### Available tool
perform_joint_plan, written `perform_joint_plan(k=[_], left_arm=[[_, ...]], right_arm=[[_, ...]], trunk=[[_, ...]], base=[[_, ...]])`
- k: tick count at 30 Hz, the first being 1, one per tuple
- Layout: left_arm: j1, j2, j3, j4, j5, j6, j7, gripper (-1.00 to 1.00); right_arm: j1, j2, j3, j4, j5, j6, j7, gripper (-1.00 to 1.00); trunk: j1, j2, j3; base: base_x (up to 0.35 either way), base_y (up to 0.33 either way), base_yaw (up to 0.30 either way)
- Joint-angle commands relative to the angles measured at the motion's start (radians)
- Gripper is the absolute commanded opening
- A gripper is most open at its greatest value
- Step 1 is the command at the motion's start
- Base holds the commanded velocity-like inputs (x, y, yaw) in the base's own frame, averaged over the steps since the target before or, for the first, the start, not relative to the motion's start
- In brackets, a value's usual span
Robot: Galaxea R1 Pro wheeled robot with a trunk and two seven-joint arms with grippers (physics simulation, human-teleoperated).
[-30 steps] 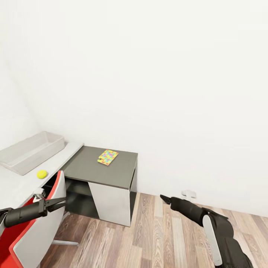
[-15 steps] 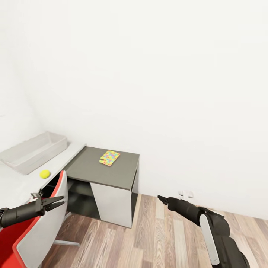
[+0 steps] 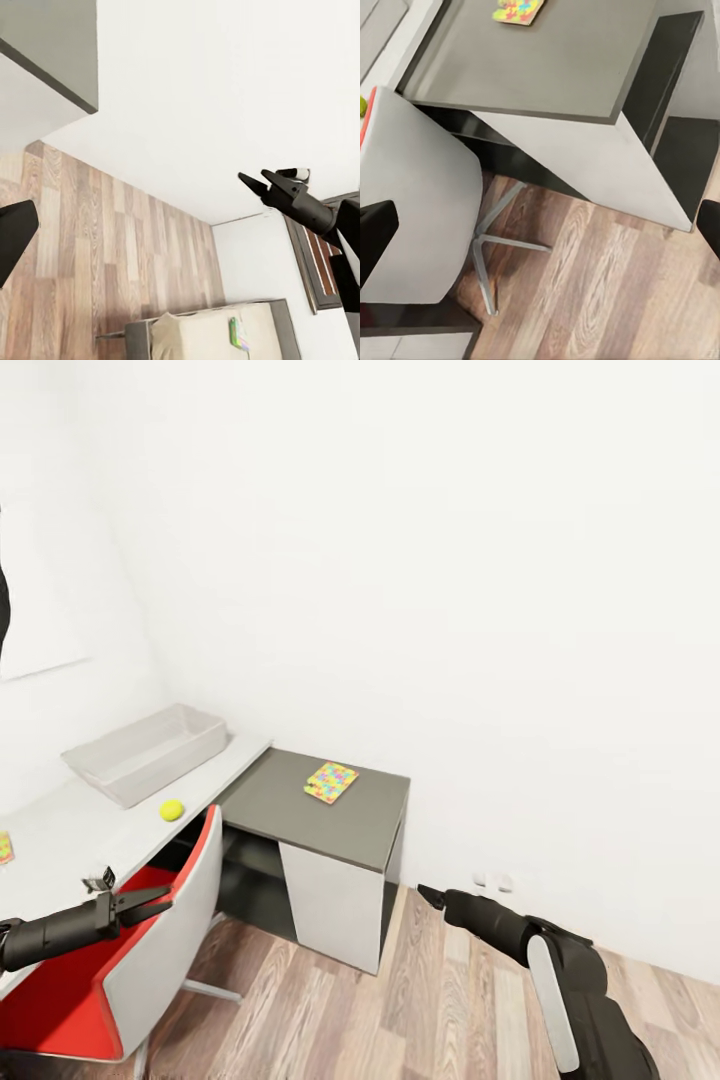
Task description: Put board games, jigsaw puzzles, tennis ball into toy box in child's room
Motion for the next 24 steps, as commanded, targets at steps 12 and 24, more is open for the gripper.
perform_joint_plan(k=[12, 24], left_arm=[[-0.001, 0.0, 0.0, 0.001, -0.001, 0.01, -0.004, 1.0], [-0.001, 0.0, -0.001, 0.0, -0.001, 0.005, -0.004, 1.0]], right_arm=[[-0.001, 0.006, 0.0, 0.0, -0.004, -0.013, -0.032, 1.0], [-0.001, 0.006, 0.002, 0.001, -0.003, -0.022, -0.036, 1.0]], trunk=[[0.001, -0.002, -0.002], [0.001, -0.002, -0.003]], base=[[0.0, 0.0, 0.288], [0.0, 0.0, 0.29]])
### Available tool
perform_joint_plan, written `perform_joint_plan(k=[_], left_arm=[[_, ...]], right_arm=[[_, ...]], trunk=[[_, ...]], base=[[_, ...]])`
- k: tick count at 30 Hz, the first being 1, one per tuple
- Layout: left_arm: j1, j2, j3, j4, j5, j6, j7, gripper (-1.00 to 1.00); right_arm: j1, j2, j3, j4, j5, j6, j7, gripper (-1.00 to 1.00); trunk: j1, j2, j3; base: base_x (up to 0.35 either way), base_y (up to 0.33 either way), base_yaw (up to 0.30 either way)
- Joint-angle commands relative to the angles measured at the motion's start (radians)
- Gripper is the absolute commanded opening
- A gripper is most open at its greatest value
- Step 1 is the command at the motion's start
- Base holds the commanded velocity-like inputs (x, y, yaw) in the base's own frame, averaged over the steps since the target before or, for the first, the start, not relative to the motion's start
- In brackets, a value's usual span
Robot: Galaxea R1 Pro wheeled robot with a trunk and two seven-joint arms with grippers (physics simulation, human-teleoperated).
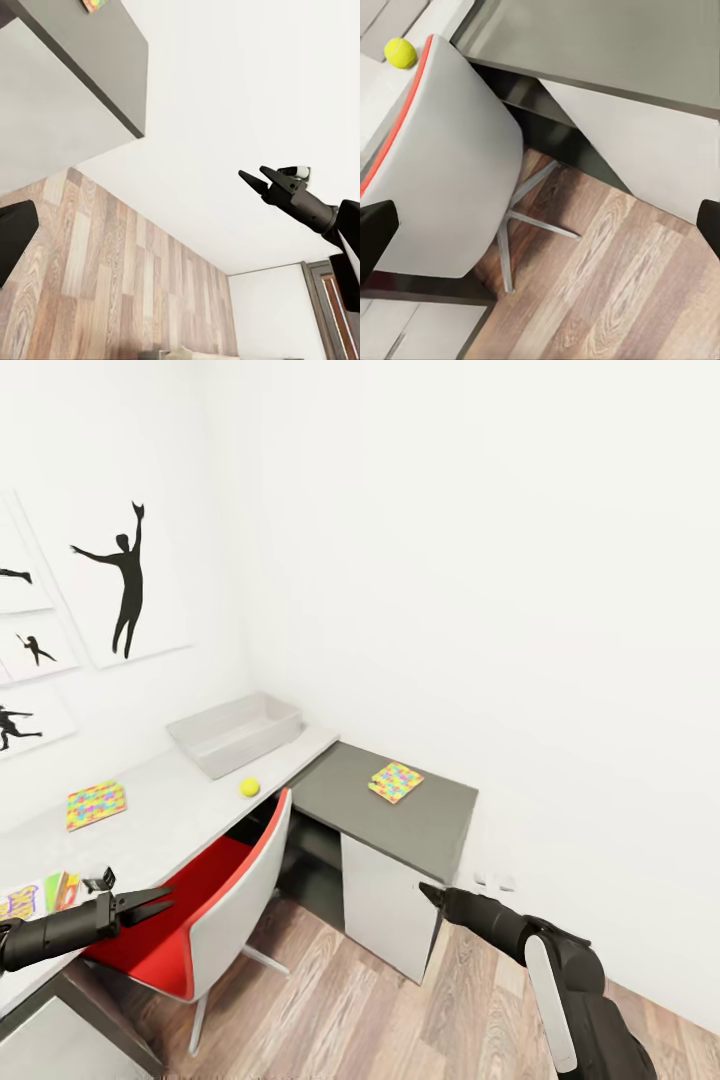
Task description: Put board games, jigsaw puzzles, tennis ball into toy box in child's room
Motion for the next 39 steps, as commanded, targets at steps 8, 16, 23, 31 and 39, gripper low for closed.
perform_joint_plan(k=[8, 16, 23, 31, 39], left_arm=[[-0.001, 0.0, -0.001, 0.0, 0.0, 0.009, -0.004, 1.0], [-0.001, -0.001, 0.0, 0.0, 0.0, 0.009, -0.004, 1.0], [-0.001, -0.001, -0.001, 0.0, 0.0, 0.009, -0.004, 1.0], [-0.001, -0.001, -0.001, 0.0, 0.0, 0.009, -0.004, 1.0], [-0.001, -0.003, -0.001, 0.0, 0.0, 0.009, -0.004, 1.0]], right_arm=[[-0.001, 0.001, -0.003, 0.0, -0.001, 0.006, 0.003, 1.0], [-0.001, 0.001, -0.003, 0.001, -0.001, 0.005, 0.003, 1.0], [-0.001, 0.001, 0.005, 0.001, -0.001, 0.005, 0.003, 1.0], [-0.001, 0.001, 0.022, 0.001, -0.001, 0.005, 0.003, 1.0], [-0.001, 0.002, 0.024, 0.001, -0.001, 0.006, 0.003, 1.0]], trunk=[[0.001, -0.002, -0.005], [0.001, -0.002, -0.01], [0.001, -0.002, -0.014], [0.001, -0.002, -0.02], [0.001, -0.002, -0.028]], base=[[0.0, 0.0, 0.29], [0.0, 0.0, 0.284], [0.0, 0.0, 0.277], [0.0, 0.0, 0.261], [0.0, 0.0, 0.245]])
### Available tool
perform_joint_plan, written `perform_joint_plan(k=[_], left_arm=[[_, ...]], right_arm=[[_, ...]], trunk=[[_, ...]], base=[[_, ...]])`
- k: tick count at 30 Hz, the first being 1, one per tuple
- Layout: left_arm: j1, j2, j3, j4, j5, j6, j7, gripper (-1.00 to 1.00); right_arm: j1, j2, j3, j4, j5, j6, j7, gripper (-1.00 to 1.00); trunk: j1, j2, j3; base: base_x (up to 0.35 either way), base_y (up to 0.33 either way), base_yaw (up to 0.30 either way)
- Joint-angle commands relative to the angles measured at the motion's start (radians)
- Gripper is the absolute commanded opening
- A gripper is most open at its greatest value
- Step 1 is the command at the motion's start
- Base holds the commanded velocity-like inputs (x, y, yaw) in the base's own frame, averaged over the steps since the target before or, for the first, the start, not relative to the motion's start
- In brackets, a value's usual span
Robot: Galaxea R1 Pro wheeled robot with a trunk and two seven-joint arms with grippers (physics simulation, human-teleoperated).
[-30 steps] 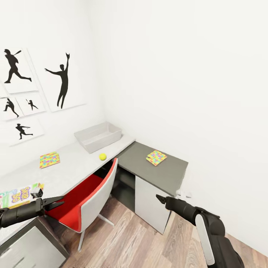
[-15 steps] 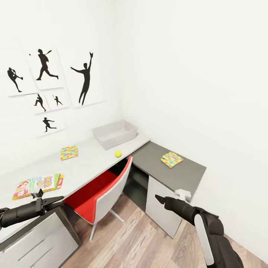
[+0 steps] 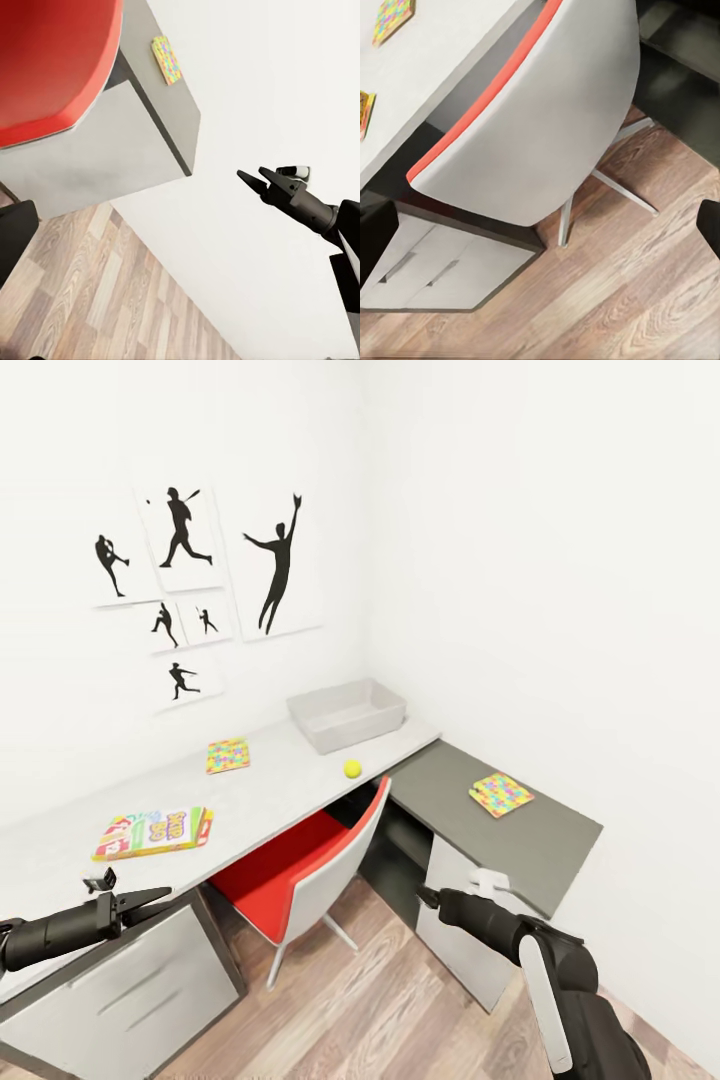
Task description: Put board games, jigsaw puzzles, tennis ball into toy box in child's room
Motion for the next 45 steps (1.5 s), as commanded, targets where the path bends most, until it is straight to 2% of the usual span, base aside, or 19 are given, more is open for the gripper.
perform_joint_plan(k=[1, 17, 39, 45], left_arm=[[-0.001, 0.0, 0.0, 0.001, -0.001, 0.011, -0.004, 1.0], [-0.001, 0.0, 0.0, 0.001, -0.002, 0.011, -0.004, 1.0], [-0.001, 0.0, 0.0, 0.001, -0.002, 0.01, -0.004, 1.0], [-0.001, 0.0, 0.0, 0.001, -0.002, 0.01, -0.004, 1.0]], right_arm=[[-0.001, 0.001, -0.003, -0.001, -0.003, 0.007, 0.003, 1.0], [-0.001, 0.0, -0.001, -0.002, -0.004, 0.006, 0.004, 1.0], [-0.001, 0.0, -0.001, -0.002, -0.005, 0.006, 0.005, 1.0], [-0.001, 0.0, -0.001, -0.002, -0.005, 0.006, 0.004, 1.0]], trunk=[[0.001, -0.002, -0.003], [0.001, -0.002, -0.019], [0.001, -0.002, -0.02], [0.001, -0.002, -0.02]], base=[[0.0, 0.0, 0.24], [0.0, 0.0, 0.221], [0.0, 0.0, 0.019], [0.075, -0.038, 0.146]])
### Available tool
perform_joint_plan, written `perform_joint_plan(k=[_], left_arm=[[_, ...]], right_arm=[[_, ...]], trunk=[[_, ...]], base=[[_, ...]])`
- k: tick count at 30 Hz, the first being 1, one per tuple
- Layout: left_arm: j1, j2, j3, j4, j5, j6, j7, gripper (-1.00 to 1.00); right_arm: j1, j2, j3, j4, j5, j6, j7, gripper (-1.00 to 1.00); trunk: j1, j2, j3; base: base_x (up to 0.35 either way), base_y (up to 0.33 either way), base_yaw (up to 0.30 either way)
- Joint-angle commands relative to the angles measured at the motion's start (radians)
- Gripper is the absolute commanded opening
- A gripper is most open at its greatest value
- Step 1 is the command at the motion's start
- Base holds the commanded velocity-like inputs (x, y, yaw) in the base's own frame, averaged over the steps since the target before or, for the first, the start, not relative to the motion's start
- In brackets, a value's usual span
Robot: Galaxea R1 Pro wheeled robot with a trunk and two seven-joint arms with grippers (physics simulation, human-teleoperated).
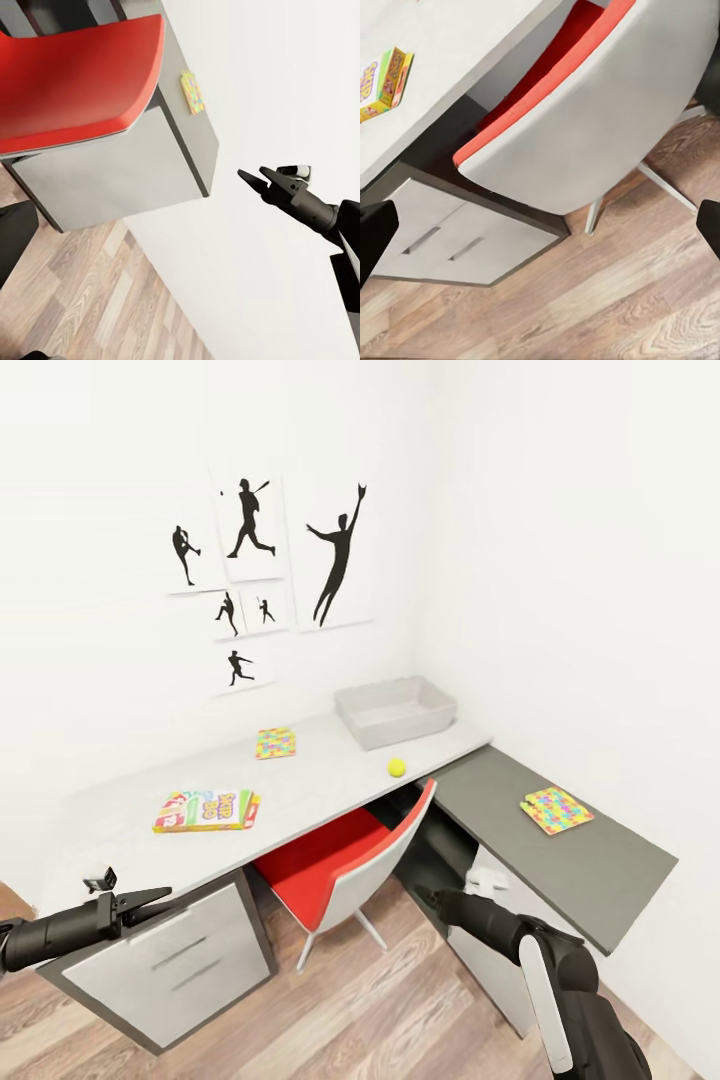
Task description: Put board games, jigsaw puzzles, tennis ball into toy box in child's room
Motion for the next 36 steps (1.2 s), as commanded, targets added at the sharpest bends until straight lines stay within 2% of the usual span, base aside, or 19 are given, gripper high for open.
perform_joint_plan(k=[1, 11, 19, 29, 36], left_arm=[[-0.001, 0.0, 0.0, 0.0, -0.001, 0.01, -0.004, 1.0], [-0.001, -0.001, 0.0, 0.0, -0.001, 0.009, -0.004, 1.0], [-0.001, -0.002, 0.0, 0.0, 0.0, 0.009, -0.004, 1.0], [-0.001, -0.003, 0.0, 0.0, 0.0, 0.009, -0.004, 1.0], [-0.001, -0.004, 0.0, 0.0, 0.0, 0.009, -0.004, 1.0]], right_arm=[[-0.001, 0.001, -0.003, -0.001, -0.002, 0.007, 0.003, 1.0], [-0.001, 0.002, -0.001, -0.001, -0.002, 0.007, 0.003, 1.0], [-0.001, 0.001, 0.019, 0.0, 0.001, 0.007, 0.003, 1.0], [-0.001, 0.001, 0.027, -0.001, 0.007, 0.005, 0.003, 1.0], [0.0, 0.001, 0.029, -0.001, 0.007, -0.033, 0.003, 1.0]], trunk=[[0.001, -0.002, -0.002], [0.001, -0.002, -0.002], [0.001, -0.002, -0.002], [0.001, -0.002, -0.002], [0.001, -0.002, 0.002]], base=[[0.177, -0.122, 0.243], [0.222, -0.161, 0.275], [0.244, -0.182, 0.291], [0.231, -0.196, 0.293], [0.143, -0.129, 0.276]])
